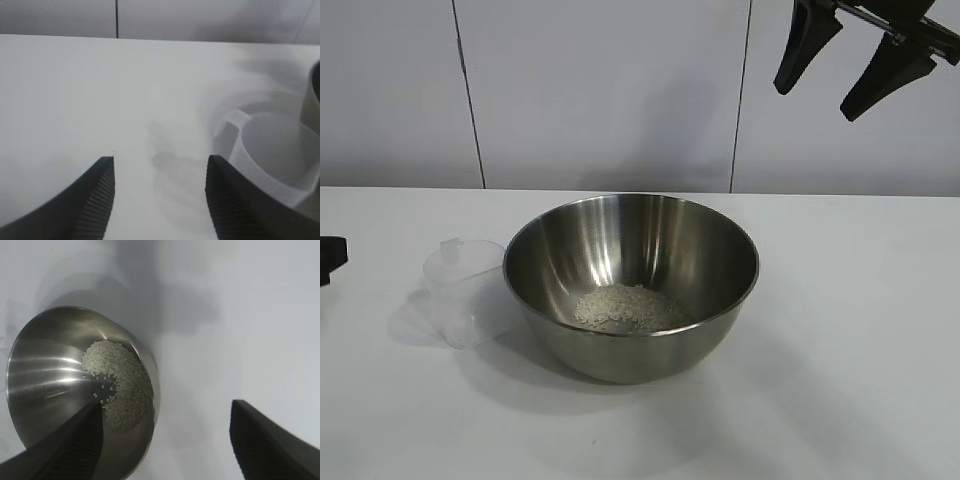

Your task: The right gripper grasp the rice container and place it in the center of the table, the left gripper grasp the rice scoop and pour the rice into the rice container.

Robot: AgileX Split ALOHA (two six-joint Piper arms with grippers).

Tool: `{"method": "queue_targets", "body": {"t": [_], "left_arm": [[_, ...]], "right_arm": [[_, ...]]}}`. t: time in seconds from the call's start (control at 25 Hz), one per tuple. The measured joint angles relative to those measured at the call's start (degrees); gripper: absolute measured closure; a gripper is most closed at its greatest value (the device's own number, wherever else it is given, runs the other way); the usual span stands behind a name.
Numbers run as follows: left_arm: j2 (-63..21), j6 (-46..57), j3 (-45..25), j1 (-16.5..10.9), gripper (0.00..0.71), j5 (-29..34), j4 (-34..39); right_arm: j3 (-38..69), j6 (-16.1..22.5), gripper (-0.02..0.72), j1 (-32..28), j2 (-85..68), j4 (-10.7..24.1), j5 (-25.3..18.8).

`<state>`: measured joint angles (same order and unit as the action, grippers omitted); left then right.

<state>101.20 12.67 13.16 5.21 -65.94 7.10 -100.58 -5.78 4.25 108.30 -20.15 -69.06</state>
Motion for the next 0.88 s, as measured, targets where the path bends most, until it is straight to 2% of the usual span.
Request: {"method": "queue_targets", "body": {"t": [0.2, 0.32, 0.44, 0.56, 0.6, 0.72, 0.8, 0.88], "left_arm": [[0.0, 20.51, 4.16, 0.0, 0.308, 0.0, -0.52], [0.0, 39.35, 6.91, 0.0, 0.308, 0.0, -0.03], [0.0, 51.96, 10.99, -0.06, 0.308, 0.0, 4.85], [0.06, 55.53, 18.05, -0.06, 0.308, 0.34, 18.57], [0.06, 56.48, 21.3, -0.06, 0.308, 2.1, 25.32], [0.06, 64.28, 30.45, -0.01, 0.308, 12.68, 46.84], [0.1, 72.15, 36.14, -0.01, 0.308, 20.03, 61.83], [0.3, 81.94, 40.93, -0.01, 0.308, 24.77, 74.85]], "right_arm": [[0.0, 0.0, 0.209, 0.0, 0.0, 0.0, 0.0], [0.0, 0.0, 0.209, 0.0, 0.0, 0.0, 0.0], [0.0, 0.0, 0.209, 0.0, 0.0, 0.0, 0.0], [0.0, 0.0, 0.209, 0.0, 0.0, 0.0, 0.0], [0.0, 0.0, 0.209, 0.0, 0.0, 0.0, -0.05], [0.0, -0.06, 0.209, 0.0, 0.0, 0.0, -0.22], [0.0, -0.4, 0.209, 0.0, 0.0, 0.0, -0.4], [0.0, -0.8, 0.209, 0.0, 0.0, 0.0, -0.46]]}}
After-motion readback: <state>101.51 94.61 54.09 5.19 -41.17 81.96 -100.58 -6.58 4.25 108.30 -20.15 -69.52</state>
